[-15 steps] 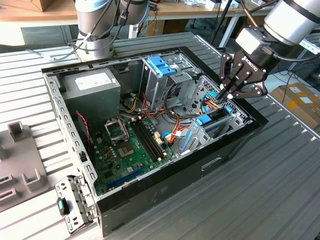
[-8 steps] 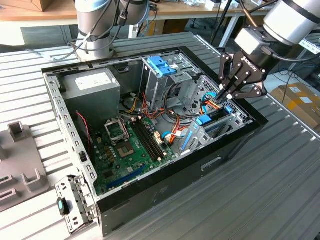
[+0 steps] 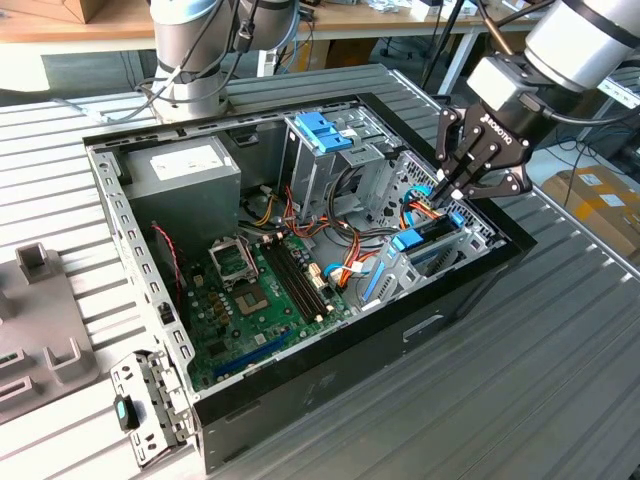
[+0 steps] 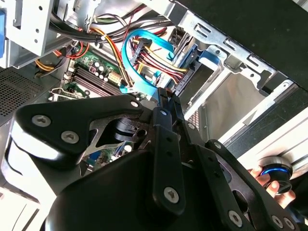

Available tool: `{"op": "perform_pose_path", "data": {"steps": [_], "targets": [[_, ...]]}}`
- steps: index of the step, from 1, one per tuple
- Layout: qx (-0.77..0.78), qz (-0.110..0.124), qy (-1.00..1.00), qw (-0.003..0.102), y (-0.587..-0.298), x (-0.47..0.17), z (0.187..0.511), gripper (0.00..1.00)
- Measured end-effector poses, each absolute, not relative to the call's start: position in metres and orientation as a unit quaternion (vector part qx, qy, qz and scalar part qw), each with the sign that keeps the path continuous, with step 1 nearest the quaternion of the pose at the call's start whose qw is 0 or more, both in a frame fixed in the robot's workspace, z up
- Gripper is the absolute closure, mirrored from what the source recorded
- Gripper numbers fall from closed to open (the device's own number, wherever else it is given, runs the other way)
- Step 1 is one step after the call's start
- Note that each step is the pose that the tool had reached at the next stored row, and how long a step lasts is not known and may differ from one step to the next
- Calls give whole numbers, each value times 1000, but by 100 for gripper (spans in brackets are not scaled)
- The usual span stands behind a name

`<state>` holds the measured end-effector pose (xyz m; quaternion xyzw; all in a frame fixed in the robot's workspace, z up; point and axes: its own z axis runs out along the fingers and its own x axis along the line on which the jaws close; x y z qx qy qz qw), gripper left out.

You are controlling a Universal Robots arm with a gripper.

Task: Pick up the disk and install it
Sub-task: 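Insert the first disk wire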

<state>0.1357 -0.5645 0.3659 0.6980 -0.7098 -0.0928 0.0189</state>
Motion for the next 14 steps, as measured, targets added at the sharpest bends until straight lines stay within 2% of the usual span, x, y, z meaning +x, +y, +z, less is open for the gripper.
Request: {"op": "perform_pose_path", "data": {"steps": [14], "targets": [[698,-93,-710,19,-565,132,366,84]]}}
